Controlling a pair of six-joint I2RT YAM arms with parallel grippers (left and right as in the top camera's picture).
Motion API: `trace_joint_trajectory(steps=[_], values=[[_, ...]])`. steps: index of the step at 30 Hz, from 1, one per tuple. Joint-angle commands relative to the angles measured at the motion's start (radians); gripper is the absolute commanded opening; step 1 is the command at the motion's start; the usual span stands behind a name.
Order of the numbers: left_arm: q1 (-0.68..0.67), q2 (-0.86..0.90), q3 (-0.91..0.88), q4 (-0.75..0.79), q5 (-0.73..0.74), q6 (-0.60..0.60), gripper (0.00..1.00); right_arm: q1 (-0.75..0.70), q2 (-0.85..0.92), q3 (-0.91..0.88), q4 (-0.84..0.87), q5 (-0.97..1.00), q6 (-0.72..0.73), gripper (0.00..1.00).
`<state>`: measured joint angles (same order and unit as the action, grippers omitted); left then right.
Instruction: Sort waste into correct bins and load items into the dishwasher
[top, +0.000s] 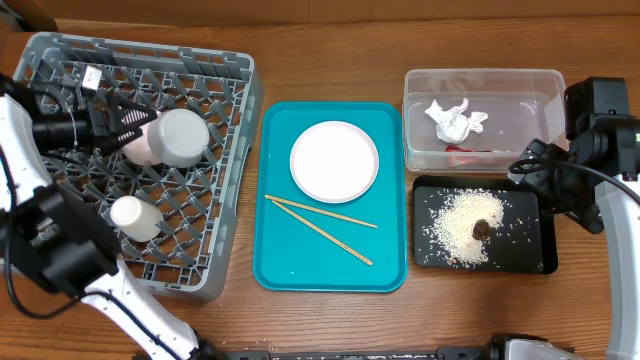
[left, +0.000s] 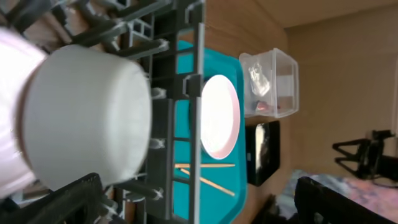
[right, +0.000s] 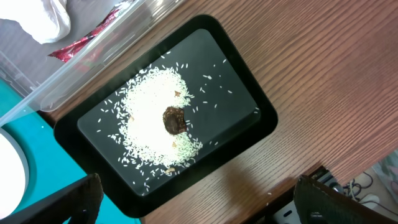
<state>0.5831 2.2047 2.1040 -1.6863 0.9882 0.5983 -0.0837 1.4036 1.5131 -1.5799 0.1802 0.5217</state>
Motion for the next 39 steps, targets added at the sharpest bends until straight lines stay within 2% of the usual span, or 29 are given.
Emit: trace_joint_trajectory(steps=[1, 7, 9, 15, 20, 22, 23, 24, 33, 39], values=[[-0.062, -0.142, 0.006, 0.008, -0.098, -0.045, 1.0, -0.002, -0.004, 0.019, 0.003, 0.002, -0.005, 1.0], [-0.241, -0.191, 0.006, 0.064, -0.477, -0.335, 1.0, -0.002, -0.004, 0.019, 0.002, 0.002, -0.005, 1.0], [-0.313, -0.187, 0.006, 0.069, -0.585, -0.393, 1.0, -0.002, -0.004, 0.019, 0.003, 0.002, -0.005, 1.0], [-0.52, -0.167, 0.005, 0.07, -0.814, -0.481, 1.0, -0.002, -0.004, 0.019, 0.003, 0.002, -0.005, 1.0], [-0.626, -0.14, 0.005, 0.071, -0.978, -0.551, 0.98, -0.002, -0.004, 0.019, 0.003, 0.002, -0.005, 1.0], [-0.637, -0.129, 0.005, 0.065, -1.015, -0.584, 0.89, -0.002, -0.004, 0.019, 0.003, 0.002, -0.006, 1.0], [-0.639, -0.121, 0.005, 0.063, -1.026, -0.603, 0.8, -0.002, -0.004, 0.019, 0.003, 0.002, -0.006, 1.0], [-0.639, -0.114, 0.005, 0.062, -1.024, -0.612, 0.74, -0.002, -0.004, 0.019, 0.003, 0.002, -0.006, 1.0], [-0.643, -0.037, -0.002, 0.048, -1.006, -0.62, 0.75, -0.002, -0.004, 0.019, 0.003, 0.002, -0.005, 1.0], [-0.643, -0.002, -0.028, 0.051, -0.995, -0.616, 0.7, -0.002, -0.004, 0.019, 0.003, 0.002, -0.006, 1.0]])
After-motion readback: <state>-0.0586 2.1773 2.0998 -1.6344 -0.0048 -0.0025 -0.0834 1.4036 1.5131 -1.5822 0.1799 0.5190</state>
